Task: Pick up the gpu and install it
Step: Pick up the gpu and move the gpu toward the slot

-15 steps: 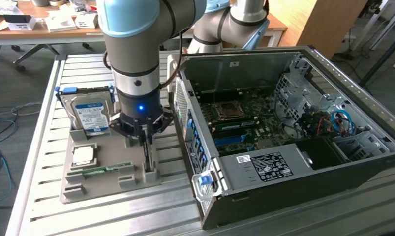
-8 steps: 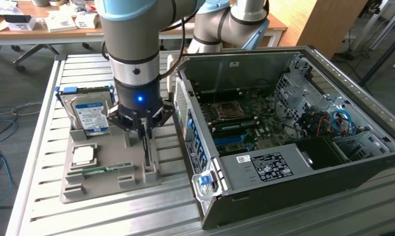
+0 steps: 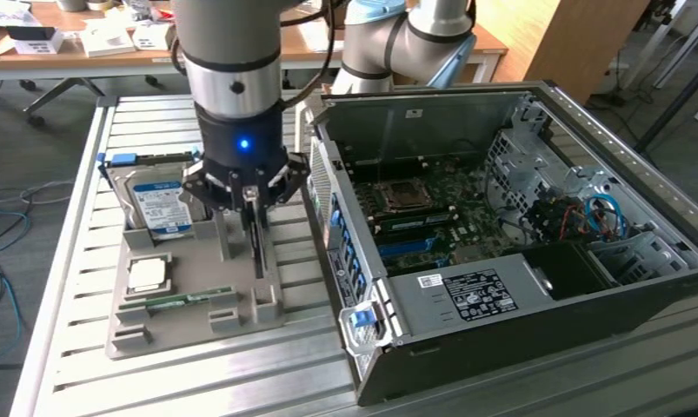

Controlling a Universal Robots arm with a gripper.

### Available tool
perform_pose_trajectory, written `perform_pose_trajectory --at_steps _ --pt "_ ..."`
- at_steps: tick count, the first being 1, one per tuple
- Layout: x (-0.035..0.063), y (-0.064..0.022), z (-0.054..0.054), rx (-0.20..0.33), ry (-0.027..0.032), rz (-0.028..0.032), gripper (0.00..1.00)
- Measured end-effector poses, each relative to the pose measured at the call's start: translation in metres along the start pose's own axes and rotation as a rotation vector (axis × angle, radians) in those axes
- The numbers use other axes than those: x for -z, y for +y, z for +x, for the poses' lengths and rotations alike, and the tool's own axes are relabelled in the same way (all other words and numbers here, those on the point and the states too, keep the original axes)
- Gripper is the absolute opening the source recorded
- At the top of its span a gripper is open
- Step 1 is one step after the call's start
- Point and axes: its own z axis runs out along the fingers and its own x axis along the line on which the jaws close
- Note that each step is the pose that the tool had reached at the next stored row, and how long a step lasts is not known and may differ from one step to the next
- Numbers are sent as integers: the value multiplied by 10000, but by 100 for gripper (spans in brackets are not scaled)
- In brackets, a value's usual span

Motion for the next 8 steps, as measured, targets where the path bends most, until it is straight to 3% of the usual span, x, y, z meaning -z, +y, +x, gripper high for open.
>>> perform_pose_trajectory --at_steps 8 --pt "362 17 -6 0 0 0 26"
